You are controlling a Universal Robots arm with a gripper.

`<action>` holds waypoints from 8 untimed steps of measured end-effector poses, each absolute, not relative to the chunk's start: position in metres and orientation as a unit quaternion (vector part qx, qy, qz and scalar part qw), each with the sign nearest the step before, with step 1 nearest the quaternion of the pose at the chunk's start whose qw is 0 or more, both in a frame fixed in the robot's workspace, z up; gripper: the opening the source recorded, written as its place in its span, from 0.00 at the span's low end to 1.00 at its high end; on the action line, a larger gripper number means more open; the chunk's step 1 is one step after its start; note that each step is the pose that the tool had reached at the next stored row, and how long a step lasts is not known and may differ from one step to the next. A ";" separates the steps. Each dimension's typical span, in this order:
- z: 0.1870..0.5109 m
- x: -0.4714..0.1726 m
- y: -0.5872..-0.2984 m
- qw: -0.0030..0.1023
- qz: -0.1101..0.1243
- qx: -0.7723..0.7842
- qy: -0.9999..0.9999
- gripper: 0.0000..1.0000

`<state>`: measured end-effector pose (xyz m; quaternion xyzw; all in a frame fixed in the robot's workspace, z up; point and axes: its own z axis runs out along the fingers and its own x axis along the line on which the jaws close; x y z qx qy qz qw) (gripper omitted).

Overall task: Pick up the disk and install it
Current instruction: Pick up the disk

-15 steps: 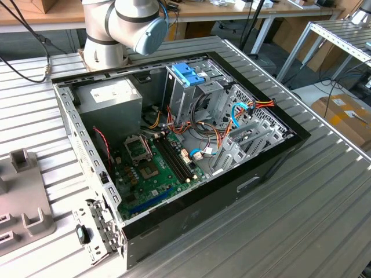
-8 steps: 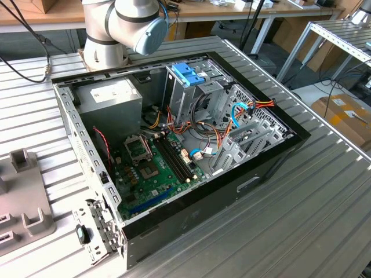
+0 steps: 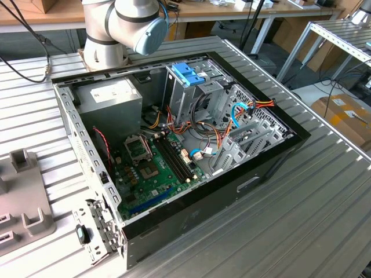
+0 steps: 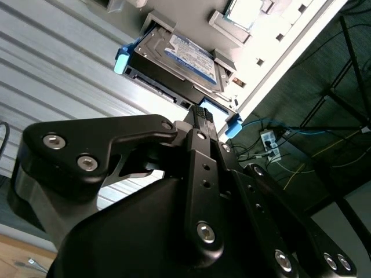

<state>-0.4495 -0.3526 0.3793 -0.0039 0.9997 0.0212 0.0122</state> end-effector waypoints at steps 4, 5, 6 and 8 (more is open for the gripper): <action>0.379 -0.450 -0.353 0.012 0.021 -0.012 1.000 0.11; 0.379 -0.450 -0.353 0.012 0.021 -0.018 1.000 0.11; 0.379 -0.450 -0.353 0.012 0.021 -0.023 0.999 0.11; 0.379 -0.450 -0.353 0.012 0.022 -0.039 0.999 0.11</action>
